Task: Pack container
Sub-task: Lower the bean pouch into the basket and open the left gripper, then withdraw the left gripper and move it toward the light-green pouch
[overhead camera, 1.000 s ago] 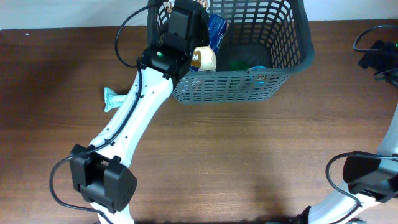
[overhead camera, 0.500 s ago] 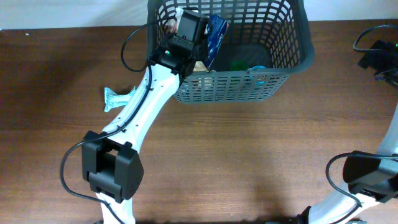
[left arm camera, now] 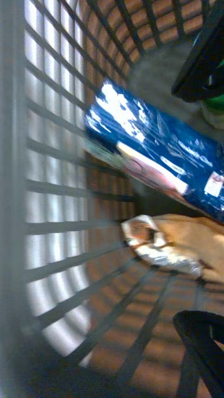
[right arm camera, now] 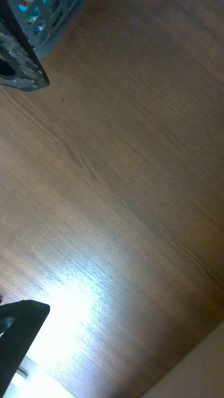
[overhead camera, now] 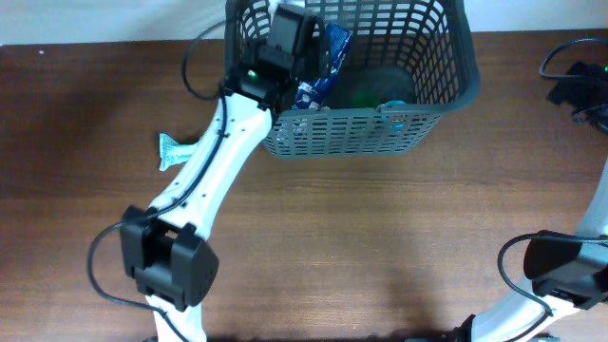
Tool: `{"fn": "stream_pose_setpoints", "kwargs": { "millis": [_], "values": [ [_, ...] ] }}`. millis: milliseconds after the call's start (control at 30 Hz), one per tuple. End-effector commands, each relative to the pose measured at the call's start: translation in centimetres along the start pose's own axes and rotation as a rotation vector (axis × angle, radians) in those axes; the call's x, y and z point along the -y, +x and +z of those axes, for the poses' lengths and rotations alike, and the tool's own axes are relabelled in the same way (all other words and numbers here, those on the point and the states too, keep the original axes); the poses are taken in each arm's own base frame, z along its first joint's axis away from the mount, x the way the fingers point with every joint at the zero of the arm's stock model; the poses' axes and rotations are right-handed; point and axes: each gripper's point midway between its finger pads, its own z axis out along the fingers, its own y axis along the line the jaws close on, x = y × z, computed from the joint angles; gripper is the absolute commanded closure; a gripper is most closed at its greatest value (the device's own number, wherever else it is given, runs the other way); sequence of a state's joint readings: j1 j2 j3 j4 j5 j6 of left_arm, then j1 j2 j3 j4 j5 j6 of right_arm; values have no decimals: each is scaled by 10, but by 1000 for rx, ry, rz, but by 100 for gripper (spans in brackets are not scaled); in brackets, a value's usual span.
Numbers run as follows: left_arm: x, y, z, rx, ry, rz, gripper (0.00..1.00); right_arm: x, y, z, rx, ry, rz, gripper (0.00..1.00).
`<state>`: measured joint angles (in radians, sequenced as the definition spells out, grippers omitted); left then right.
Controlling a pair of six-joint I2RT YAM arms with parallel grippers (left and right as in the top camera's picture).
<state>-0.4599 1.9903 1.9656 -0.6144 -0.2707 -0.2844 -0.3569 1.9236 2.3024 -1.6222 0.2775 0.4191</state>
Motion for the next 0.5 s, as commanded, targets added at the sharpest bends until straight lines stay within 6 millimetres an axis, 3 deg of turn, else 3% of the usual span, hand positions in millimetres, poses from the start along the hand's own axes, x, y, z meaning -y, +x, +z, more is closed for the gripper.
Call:
{"fn": "stream_pose_setpoints", "kwargs": {
  "millis": [0,100,233,367,467],
  "values": [
    [-6,-89,-111,228,42,74,1,5,-2,1,7,23,12,1],
    [-20,-99,-168,256,42,107,1,5,-2,1,7,23,12,1],
    [-46,-89,-224,243,-9,180,1,5,-2,1,7,23,12,1],
    [-113,-63,-262,169,-245,47,1,5,-2,1,7,23,12,1],
    [-150,-43,-274,108,-355,-54,1,5,-2,1,7,23,12,1]
  ]
}}
